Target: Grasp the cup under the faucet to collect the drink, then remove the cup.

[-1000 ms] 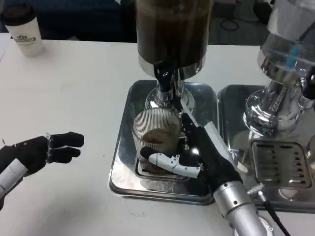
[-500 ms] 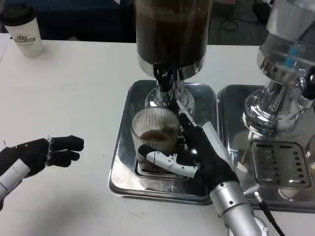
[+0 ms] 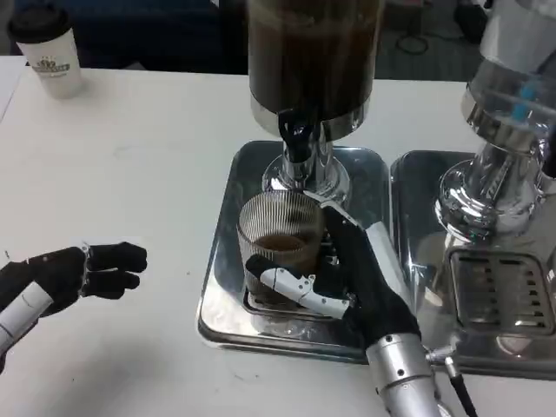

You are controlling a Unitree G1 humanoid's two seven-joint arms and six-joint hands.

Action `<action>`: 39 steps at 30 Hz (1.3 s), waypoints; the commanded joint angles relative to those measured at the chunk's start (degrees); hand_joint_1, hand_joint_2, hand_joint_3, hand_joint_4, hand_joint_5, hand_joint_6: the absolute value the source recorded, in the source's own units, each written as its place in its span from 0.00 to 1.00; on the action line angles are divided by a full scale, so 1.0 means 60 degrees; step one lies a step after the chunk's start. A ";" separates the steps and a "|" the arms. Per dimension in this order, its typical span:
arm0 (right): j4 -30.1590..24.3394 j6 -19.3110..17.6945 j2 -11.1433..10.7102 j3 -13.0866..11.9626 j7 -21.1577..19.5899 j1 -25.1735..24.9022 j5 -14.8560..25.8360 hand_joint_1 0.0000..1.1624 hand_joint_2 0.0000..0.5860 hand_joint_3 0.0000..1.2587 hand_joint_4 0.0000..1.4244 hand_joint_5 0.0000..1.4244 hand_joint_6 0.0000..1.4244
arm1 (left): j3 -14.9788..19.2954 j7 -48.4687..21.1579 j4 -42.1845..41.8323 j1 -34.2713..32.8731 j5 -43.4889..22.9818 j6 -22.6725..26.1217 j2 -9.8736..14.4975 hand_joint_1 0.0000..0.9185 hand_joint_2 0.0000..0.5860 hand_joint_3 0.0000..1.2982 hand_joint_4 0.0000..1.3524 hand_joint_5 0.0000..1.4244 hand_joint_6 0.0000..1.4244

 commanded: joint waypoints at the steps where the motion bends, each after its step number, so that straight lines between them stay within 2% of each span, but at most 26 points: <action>1: 0.0294 -0.0185 0.0012 0.0095 -0.0526 0.0365 -0.0373 0.58 0.33 0.27 0.26 0.37 0.57 | -0.0097 0.0070 0.0106 0.0064 0.0150 -0.0128 0.0107 0.00 0.19 0.27 0.21 0.21 0.22; 10: 0.0723 -0.0937 0.0175 0.0023 -0.1751 0.0502 -0.0629 0.62 0.34 0.37 0.38 0.48 0.68 | -0.0100 0.0075 0.0129 0.0085 0.0168 -0.0145 0.0121 0.00 0.19 0.27 0.22 0.22 0.23; 22: 0.1131 -0.1819 0.0242 -0.0060 -0.2924 0.0484 -0.0876 0.62 0.37 0.44 0.45 0.56 0.75 | -0.0118 0.0069 0.0132 0.0076 0.0144 -0.0151 0.0122 0.00 0.19 0.27 0.22 0.23 0.25; 28: 0.1028 -0.2253 0.0154 -0.0196 -0.3110 0.0607 -0.0893 0.62 0.41 0.47 0.48 0.59 0.77 | -0.0175 0.0056 0.0175 -0.0019 0.0145 -0.0161 0.0112 0.00 0.19 0.27 0.22 0.23 0.25; 34: 0.0945 -0.2382 0.0131 -0.0325 -0.3134 0.0670 -0.0923 0.73 0.37 0.47 0.47 0.63 0.81 | -0.0237 0.0064 0.0256 -0.0115 0.0131 -0.0195 0.0110 0.00 0.18 0.27 0.22 0.23 0.25; 39: 0.0992 -0.2403 0.0130 -0.0372 -0.3107 0.0631 -0.0917 0.75 0.33 0.47 0.47 0.63 0.82 | -0.0256 0.0080 0.0316 -0.0189 0.0124 -0.0236 0.0100 0.00 0.19 0.27 0.22 0.23 0.25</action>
